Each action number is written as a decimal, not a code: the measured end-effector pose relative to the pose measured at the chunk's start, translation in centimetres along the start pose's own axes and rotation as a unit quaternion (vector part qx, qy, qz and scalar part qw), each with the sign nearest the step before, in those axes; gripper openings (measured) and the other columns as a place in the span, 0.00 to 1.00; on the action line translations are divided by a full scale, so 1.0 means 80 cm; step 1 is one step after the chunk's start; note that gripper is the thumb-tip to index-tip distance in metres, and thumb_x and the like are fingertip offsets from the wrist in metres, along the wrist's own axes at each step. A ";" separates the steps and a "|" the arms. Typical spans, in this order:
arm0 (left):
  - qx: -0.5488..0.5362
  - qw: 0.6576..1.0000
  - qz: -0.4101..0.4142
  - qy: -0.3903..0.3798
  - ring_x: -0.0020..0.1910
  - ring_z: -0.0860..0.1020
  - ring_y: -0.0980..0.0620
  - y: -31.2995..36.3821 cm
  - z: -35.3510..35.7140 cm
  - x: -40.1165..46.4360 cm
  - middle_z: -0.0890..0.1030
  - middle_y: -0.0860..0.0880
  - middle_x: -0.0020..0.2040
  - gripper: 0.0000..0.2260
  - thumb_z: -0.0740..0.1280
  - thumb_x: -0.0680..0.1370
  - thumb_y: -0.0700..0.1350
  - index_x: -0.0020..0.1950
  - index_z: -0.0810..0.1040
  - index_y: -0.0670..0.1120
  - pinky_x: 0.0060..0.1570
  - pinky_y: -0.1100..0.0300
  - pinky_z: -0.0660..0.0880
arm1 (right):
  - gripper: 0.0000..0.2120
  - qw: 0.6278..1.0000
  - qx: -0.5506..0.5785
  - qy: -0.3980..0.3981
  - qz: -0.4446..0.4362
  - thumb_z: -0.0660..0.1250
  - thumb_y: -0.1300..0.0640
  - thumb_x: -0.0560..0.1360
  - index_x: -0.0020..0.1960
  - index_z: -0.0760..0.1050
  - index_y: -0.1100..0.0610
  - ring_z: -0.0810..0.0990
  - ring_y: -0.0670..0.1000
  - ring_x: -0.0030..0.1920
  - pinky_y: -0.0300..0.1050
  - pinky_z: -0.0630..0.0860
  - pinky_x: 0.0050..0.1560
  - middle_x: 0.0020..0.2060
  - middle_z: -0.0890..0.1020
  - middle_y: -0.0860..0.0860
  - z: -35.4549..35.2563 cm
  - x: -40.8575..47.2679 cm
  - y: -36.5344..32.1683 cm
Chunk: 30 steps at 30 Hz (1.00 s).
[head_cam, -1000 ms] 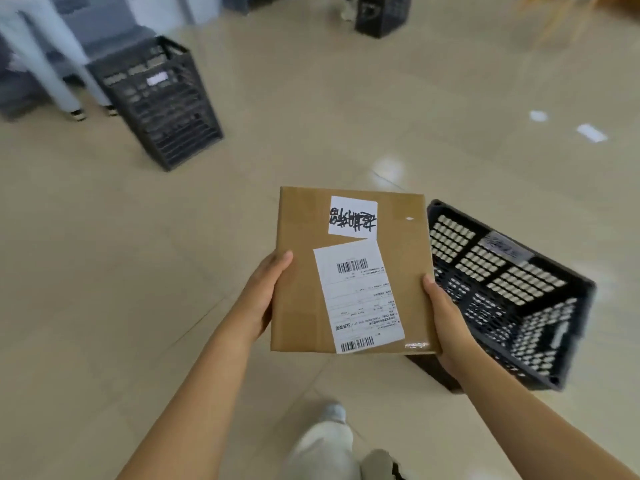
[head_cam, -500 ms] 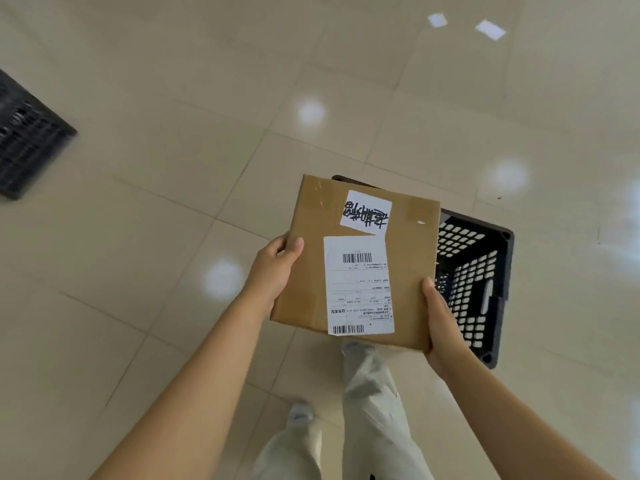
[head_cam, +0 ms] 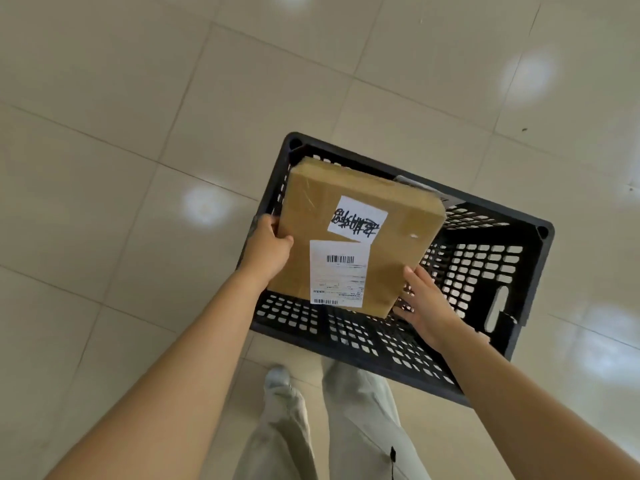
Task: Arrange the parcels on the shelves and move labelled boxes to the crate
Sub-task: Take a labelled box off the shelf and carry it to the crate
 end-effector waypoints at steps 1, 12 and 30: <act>0.018 1.000 -0.008 -0.007 0.62 0.76 0.45 -0.008 0.007 0.010 0.76 0.46 0.65 0.17 0.62 0.82 0.43 0.70 0.66 0.47 0.54 0.54 0.71 | 0.20 1.000 -0.001 0.004 0.009 0.58 0.47 0.83 0.74 0.65 0.42 0.72 0.54 0.69 0.62 0.66 0.71 0.69 0.73 0.45 0.001 0.010 0.005; 0.096 0.992 -0.046 -0.070 0.72 0.69 0.44 -0.055 0.065 0.095 0.67 0.48 0.76 0.36 0.66 0.78 0.54 0.80 0.52 0.53 0.69 0.42 0.68 | 0.23 0.991 -0.102 0.020 0.089 0.61 0.47 0.81 0.75 0.61 0.44 0.73 0.55 0.66 0.61 0.68 0.69 0.64 0.73 0.47 0.020 0.105 0.042; 0.155 0.986 -0.025 -0.058 0.80 0.52 0.44 -0.055 0.098 0.116 0.43 0.47 0.82 0.38 0.63 0.81 0.48 0.81 0.39 0.50 0.74 0.48 0.59 | 0.37 0.990 -0.114 0.025 0.077 0.68 0.55 0.77 0.80 0.52 0.48 0.72 0.52 0.69 0.52 0.65 0.72 0.70 0.71 0.45 0.041 0.185 0.030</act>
Point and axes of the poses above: each hand's wrist, its own x-axis towards the middle knuckle, its own z-axis out of the palm, y = z × x, the point moved 5 cm from there along x, towards the middle knuckle
